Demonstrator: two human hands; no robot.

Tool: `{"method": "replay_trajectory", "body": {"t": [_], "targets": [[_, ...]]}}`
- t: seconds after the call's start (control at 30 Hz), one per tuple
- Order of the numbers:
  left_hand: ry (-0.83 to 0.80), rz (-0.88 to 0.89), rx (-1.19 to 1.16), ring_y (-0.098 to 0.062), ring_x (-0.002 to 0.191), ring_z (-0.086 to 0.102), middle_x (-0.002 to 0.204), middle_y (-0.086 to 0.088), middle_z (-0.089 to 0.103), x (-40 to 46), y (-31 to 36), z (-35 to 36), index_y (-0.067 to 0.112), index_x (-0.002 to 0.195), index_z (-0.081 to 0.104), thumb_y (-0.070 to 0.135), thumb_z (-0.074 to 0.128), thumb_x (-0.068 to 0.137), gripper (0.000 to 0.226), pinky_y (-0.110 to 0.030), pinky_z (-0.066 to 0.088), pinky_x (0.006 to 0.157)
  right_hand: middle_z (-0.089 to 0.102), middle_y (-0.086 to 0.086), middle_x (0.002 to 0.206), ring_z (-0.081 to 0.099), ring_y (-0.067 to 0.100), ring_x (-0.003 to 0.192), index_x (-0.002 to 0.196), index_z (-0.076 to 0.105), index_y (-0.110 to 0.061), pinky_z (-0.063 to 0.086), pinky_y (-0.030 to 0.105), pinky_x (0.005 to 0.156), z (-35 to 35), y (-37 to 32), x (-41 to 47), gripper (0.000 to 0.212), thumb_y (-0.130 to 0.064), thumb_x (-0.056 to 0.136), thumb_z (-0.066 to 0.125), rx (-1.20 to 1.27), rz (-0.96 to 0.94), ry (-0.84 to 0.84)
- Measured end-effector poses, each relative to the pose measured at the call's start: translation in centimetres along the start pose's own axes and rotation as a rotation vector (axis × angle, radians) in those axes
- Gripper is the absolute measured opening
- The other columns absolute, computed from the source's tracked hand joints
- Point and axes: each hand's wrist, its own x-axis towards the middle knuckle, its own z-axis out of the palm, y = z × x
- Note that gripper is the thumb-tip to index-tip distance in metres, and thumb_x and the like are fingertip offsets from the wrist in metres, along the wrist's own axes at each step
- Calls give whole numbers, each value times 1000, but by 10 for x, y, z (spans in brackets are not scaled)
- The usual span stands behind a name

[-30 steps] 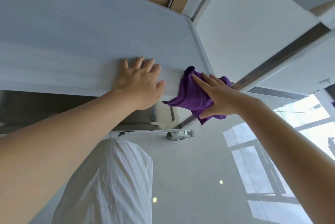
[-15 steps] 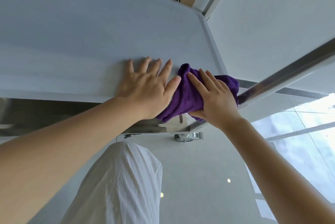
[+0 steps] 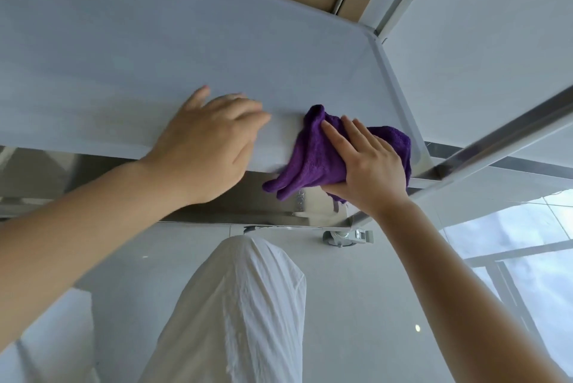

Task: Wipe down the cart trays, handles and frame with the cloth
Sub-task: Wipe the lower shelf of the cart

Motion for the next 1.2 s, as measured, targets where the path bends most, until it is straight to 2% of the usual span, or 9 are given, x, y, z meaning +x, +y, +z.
{"method": "replay_trajectory", "body": {"t": [0.07, 0.37, 0.6, 0.73, 0.83, 0.97, 1.07, 1.13, 1.2], "targets": [[-44, -42, 169, -35, 119, 53, 127, -14, 58, -19, -17, -4, 7, 121, 60, 29, 25, 89, 52, -57, 33, 98, 58, 22, 126, 59, 38, 113, 132, 54, -16, 52, 45, 84, -1, -1, 1, 77, -65, 73, 49, 5, -3, 0], [-25, -66, 163, -43, 112, 56, 121, -20, 61, -25, -19, 3, 3, 110, 64, 25, 28, 89, 47, -52, 42, 94, 59, 25, 123, 59, 39, 112, 130, 55, -13, 52, 45, 83, 0, -22, 6, 79, -67, 73, 47, 1, 14, 37], [-50, -62, 111, -41, 113, 56, 120, -20, 62, -22, -21, 2, 2, 108, 64, 26, 28, 88, 48, -49, 42, 96, 59, 25, 123, 59, 38, 112, 131, 54, -12, 52, 44, 80, 3, -62, 26, 94, -65, 57, 76, -38, 1, 22], [-92, -158, -36, -30, 133, 38, 136, -12, 51, -23, -18, -8, 10, 137, 43, 49, 14, 85, 70, -35, 28, 107, 60, 25, 121, 60, 39, 110, 130, 55, -12, 53, 43, 78, 3, -85, 39, 93, -62, 56, 79, -34, 7, 48], [-165, -116, -122, -20, 130, 37, 140, -3, 44, -23, -22, -19, 24, 149, 12, 62, 31, 85, 77, -27, 30, 101, 60, 25, 121, 60, 39, 110, 129, 56, -10, 53, 44, 78, 2, -103, 47, 84, -56, 62, 76, -34, 9, 57], [-315, -183, -339, -9, 141, 15, 155, 8, 10, -21, -35, -42, 33, 148, 14, 47, 40, 93, 63, -18, 15, 105, 61, 25, 120, 61, 39, 109, 127, 57, -10, 54, 43, 78, 3, -116, 54, 80, -58, 64, 71, -18, -6, 76], [-346, -177, -80, -10, 144, 6, 158, 10, -1, -35, -61, -64, 37, 147, 14, 41, 30, 98, 52, -28, 7, 112, 60, 25, 121, 61, 39, 110, 128, 56, -12, 53, 44, 78, 2, -116, 56, 88, -58, 58, 79, -21, -2, 72], [-394, -221, 254, -12, 144, -2, 158, 9, -3, -55, -86, -75, 38, 148, 6, 51, 15, 96, 54, -44, -1, 115, 59, 25, 122, 60, 40, 111, 129, 56, -12, 53, 45, 80, 1, -117, 57, 90, -58, 56, 81, -20, -2, 52], [-434, -288, 370, -16, 144, -10, 156, 11, -11, -73, -100, -80, 41, 146, -5, 68, -7, 85, 67, -51, -4, 113, 57, 26, 125, 58, 41, 113, 131, 54, -11, 52, 47, 81, -1, -120, 57, 94, -58, 54, 82, -24, 2, 15]]}}
